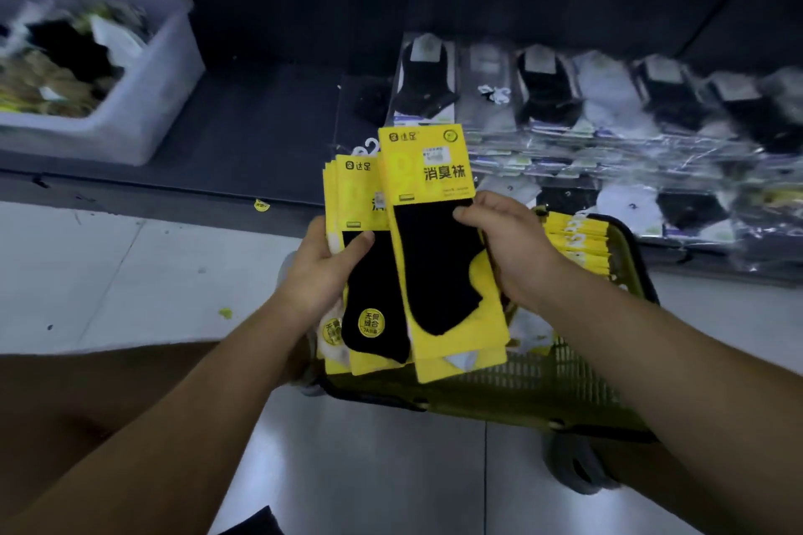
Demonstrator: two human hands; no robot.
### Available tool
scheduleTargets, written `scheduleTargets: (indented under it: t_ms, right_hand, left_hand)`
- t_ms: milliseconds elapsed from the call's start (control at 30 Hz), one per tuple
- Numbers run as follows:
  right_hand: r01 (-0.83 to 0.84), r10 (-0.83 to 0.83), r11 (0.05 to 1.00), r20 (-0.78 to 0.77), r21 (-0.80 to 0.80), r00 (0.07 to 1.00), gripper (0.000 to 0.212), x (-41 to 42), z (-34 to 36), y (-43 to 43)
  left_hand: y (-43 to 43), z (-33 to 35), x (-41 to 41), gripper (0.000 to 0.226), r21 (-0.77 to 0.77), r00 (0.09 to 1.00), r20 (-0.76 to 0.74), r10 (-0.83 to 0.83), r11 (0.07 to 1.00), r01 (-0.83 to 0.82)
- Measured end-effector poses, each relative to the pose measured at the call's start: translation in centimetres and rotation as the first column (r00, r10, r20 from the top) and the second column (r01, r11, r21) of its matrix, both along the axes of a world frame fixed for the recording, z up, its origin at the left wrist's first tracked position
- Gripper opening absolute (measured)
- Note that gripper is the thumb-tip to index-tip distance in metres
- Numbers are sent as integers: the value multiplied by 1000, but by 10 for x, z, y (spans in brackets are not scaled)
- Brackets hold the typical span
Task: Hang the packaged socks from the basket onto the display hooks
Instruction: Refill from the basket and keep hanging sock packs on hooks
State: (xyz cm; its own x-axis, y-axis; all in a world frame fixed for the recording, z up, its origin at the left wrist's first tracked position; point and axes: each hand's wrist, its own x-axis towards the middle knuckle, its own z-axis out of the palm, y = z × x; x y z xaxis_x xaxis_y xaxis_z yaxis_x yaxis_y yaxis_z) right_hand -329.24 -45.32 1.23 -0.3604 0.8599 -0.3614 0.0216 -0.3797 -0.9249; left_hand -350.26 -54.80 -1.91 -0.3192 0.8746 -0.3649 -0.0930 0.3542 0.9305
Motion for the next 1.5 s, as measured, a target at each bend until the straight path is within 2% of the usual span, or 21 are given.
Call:
scheduleTargets:
  t_ms: [33,100,200,267,367,433,567,667,733,800,867,967,1033,1100,1167,1233,1300,1433,1500]
  right_hand:
    - [-25,24,999,-4,-20,1000,25,0,4,-3]
    - [-67,63,997,116,24,991,8,5,12,-5]
    - [-103,51,981,291,164,955,6,14,27,-5]
    - [-126,48,968,331,217,942,6,20,41,-6]
    - [-177,77,958,392,225,917,18,33,63,-2]
    - [-140,49,962,359,232,932,28,43,82,4]
    - [105,-211,920,250,378,945,40,46,128,20]
    - [203,-287,868,125,453,950,35,46,160,32]
    - [250,-308,847,50,469,950,30,50,178,41]
    - [269,-299,838,-12,474,954,22,56,195,49]
    - [263,-271,839,-53,477,961,19,60,211,57]
    - [286,-294,793,-73,537,953,33,64,235,73]
    - [310,-339,738,-68,599,938,35,64,252,85]
    - [288,-366,666,-35,688,930,24,63,269,96]
    - [200,-359,613,44,765,932,11,62,283,105]
    - [124,-337,622,122,773,934,13,62,293,115]
    - [91,-287,672,145,735,947,12,65,299,123]
    - [91,-157,794,58,601,986,11,73,306,136]
    - [106,-140,823,19,558,990,10,76,308,143]
  left_hand:
    - [3,4,6,67,23,999,33,-2,1000,1]
    - [10,13,16,56,59,993,115,4,998,-11]
    - [19,31,31,66,94,978,203,-45,995,26]
    - [21,42,40,67,110,981,167,-94,991,76]
    - [29,55,48,43,135,986,76,-152,981,140]
    - [36,73,52,28,162,980,58,-189,971,178]
    - [55,119,66,19,239,964,-11,-266,935,261]
    - [72,155,73,29,310,966,-57,-252,915,257]
    - [83,177,74,48,373,967,-50,-252,893,252]
    - [93,194,74,58,429,964,-46,-262,866,256]
    - [104,206,75,56,470,958,-53,-281,839,273]
    - [124,219,76,50,508,954,-83,-287,812,288]
    - [135,226,76,50,525,956,-121,-267,800,290]
    - [145,229,76,50,545,959,-153,-239,789,284]
    - [152,229,77,45,569,966,-146,-213,781,258]
    - [157,228,78,35,585,970,-145,-198,773,245]
    - [161,229,80,34,591,971,-148,-188,770,239]
    - [165,231,83,46,602,969,-145,-201,759,247]
    - [167,231,83,47,607,969,-142,-204,755,248]
